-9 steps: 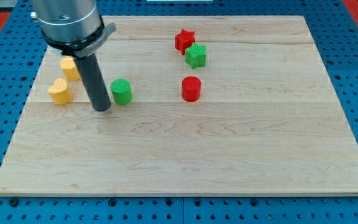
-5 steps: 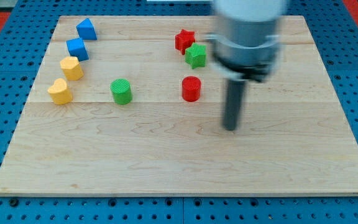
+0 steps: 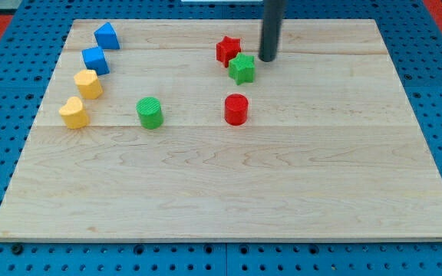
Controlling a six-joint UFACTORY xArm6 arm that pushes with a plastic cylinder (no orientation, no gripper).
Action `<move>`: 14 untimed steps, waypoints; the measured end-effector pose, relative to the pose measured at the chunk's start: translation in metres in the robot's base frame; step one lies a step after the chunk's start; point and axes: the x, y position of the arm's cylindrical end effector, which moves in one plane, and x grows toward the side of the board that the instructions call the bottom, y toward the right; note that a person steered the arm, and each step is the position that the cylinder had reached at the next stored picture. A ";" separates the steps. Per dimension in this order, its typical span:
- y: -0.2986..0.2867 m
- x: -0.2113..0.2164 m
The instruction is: Place the red star on top of the blue triangle
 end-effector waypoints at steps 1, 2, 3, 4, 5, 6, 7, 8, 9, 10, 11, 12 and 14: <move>-0.032 0.000; -0.074 0.011; -0.104 0.005; -0.108 -0.007; -0.121 -0.033; -0.118 -0.039; -0.115 -0.051; -0.172 -0.061; -0.144 -0.063; -0.107 -0.066; -0.130 -0.090; -0.146 -0.094; -0.206 -0.095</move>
